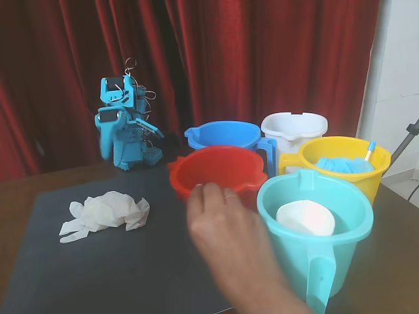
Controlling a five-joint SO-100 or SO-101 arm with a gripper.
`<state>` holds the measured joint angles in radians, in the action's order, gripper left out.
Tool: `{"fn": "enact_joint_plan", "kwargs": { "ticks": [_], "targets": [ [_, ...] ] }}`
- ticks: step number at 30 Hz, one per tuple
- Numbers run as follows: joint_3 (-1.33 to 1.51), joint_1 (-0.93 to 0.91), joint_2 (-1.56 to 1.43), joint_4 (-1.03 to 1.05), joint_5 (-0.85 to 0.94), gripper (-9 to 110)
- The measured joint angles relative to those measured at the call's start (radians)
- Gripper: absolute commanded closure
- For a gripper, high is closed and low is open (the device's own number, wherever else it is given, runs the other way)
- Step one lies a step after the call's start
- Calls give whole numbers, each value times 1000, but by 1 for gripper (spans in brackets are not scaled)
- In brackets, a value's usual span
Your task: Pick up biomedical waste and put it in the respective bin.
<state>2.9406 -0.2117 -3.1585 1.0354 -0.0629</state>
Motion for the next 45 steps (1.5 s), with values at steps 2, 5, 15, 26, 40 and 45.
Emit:
{"fn": "enact_joint_plan", "kwargs": {
  "ticks": [2,5,15,26,40,45],
  "targets": [
    [0,0,0,-34,0,63],
    [0,0,0,-67,0,62],
    [-51,0,54,-9,57,62],
    [-824,0,709,466,106,63],
    [-1351,0,1635,561,106,62],
    [-1370,0,1667,561,106,62]
  ]
}}
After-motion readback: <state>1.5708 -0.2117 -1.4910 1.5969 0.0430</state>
